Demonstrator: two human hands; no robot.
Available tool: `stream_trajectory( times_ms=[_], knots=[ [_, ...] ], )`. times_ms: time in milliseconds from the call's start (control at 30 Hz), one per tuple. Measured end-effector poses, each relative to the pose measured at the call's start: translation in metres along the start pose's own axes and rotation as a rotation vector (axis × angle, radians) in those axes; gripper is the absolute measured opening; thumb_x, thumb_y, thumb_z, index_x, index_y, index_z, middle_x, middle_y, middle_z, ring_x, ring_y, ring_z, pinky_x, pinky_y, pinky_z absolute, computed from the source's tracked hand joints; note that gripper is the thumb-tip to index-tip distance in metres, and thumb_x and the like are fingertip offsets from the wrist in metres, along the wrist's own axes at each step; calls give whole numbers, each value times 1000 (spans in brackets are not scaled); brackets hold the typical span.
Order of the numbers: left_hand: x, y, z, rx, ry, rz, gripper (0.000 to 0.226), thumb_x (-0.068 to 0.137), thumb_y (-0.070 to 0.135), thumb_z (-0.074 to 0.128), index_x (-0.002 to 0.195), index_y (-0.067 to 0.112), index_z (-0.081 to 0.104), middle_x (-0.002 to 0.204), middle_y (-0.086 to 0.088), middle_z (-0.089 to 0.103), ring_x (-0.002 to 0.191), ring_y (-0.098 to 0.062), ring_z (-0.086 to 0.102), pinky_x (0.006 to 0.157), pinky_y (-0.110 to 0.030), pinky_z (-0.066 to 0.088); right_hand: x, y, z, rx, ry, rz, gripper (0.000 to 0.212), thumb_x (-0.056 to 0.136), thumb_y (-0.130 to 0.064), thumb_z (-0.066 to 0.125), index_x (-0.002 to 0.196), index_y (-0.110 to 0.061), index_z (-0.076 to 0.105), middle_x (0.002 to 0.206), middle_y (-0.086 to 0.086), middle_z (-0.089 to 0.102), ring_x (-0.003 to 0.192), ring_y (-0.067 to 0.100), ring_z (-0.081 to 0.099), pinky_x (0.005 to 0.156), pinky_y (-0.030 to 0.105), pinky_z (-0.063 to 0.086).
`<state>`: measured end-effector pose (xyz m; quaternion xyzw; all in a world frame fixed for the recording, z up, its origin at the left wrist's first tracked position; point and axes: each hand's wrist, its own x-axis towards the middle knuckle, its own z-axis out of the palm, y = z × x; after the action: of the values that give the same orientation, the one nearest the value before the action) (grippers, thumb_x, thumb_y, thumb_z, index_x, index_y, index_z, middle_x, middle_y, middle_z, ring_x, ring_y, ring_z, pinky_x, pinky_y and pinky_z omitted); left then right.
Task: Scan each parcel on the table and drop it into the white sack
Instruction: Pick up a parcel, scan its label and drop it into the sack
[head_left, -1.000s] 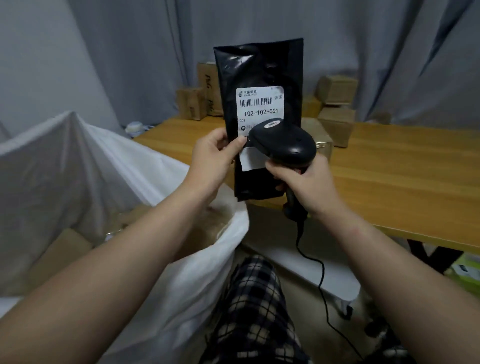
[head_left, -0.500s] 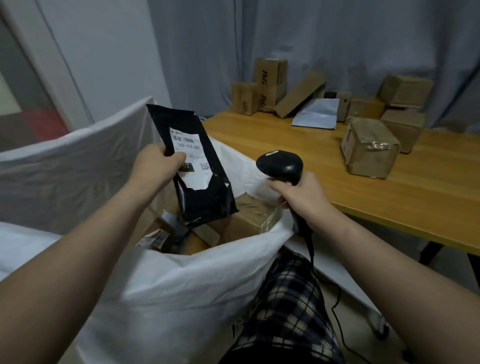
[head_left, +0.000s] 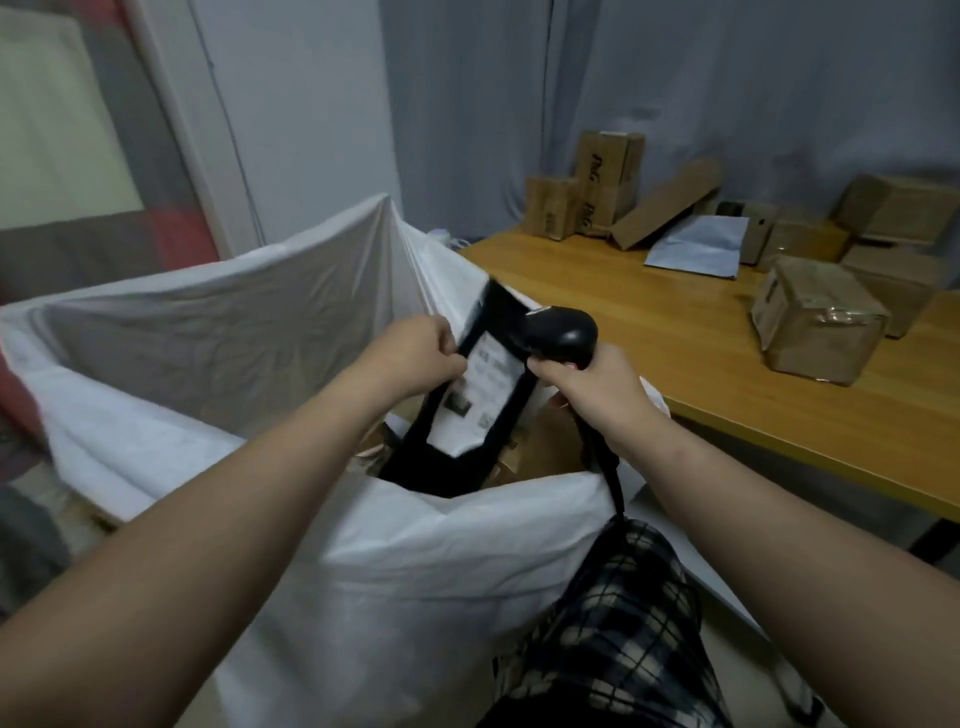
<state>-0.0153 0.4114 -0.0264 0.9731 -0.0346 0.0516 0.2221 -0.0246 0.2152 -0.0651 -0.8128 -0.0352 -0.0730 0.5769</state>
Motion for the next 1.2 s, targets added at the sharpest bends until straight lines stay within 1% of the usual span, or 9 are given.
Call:
stream_trajectory(
  times_ms=[167,400,567,700,800,933,1067,1133,1200],
  knots=[
    [24,36,39,-17,89,177,32,87,30,63,113,14,54,110,-5,58,94,-23,57,79,-34,47,2,14,-32,69,115,103,20,85,-24,72,84,-4,67,78,15,68,57,19,63,62,32,50],
    [67,146,91,-99,28,433,35,89,32,61,119,16,54,114,-4,58,106,-23,53,84,-33,44,9,35,-126,120,364,109,17,86,-19,71,92,-4,67,80,14,63,55,17,59,48,20,48],
    [77,233,136,-161,2,581,49,90,35,59,134,17,44,133,-7,39,123,-27,40,98,-37,39,-8,67,-206,228,643,207,16,87,-21,69,89,-7,61,68,9,60,52,19,58,54,29,48],
    [93,295,166,-22,-7,636,62,92,44,55,144,18,33,150,-13,22,135,-32,26,107,-43,32,-22,84,-257,492,764,318,15,90,-25,64,88,-11,59,66,5,58,51,16,56,45,22,48],
    [109,334,183,125,-27,567,68,91,58,47,145,19,31,155,-16,16,141,-35,18,111,-47,26,-27,102,-273,654,802,346,18,90,-27,63,88,-10,56,64,6,55,46,16,55,45,24,48],
    [129,356,197,130,-99,435,76,86,72,40,144,22,33,149,-15,28,135,-36,26,103,-49,34,-28,114,-278,714,853,339,19,90,-27,63,86,-10,56,59,6,53,47,20,54,50,29,49],
    [129,347,206,-5,-85,423,65,86,60,51,138,23,38,139,-9,35,120,-38,39,87,-40,40,-25,118,-277,704,867,302,17,90,-24,62,85,-9,56,58,7,52,51,24,53,54,33,48],
    [124,341,199,-1,-48,476,59,83,53,56,132,22,42,137,-7,37,115,-36,41,86,-39,40,-25,121,-276,686,861,270,17,90,-24,63,85,-9,58,58,8,52,54,26,54,59,37,48],
    [115,330,191,185,89,641,57,80,49,60,128,24,44,141,-7,34,119,-35,39,93,-43,37,-27,122,-276,683,850,245,17,90,-24,63,84,-9,57,58,8,52,53,26,54,60,38,48]
  ],
)
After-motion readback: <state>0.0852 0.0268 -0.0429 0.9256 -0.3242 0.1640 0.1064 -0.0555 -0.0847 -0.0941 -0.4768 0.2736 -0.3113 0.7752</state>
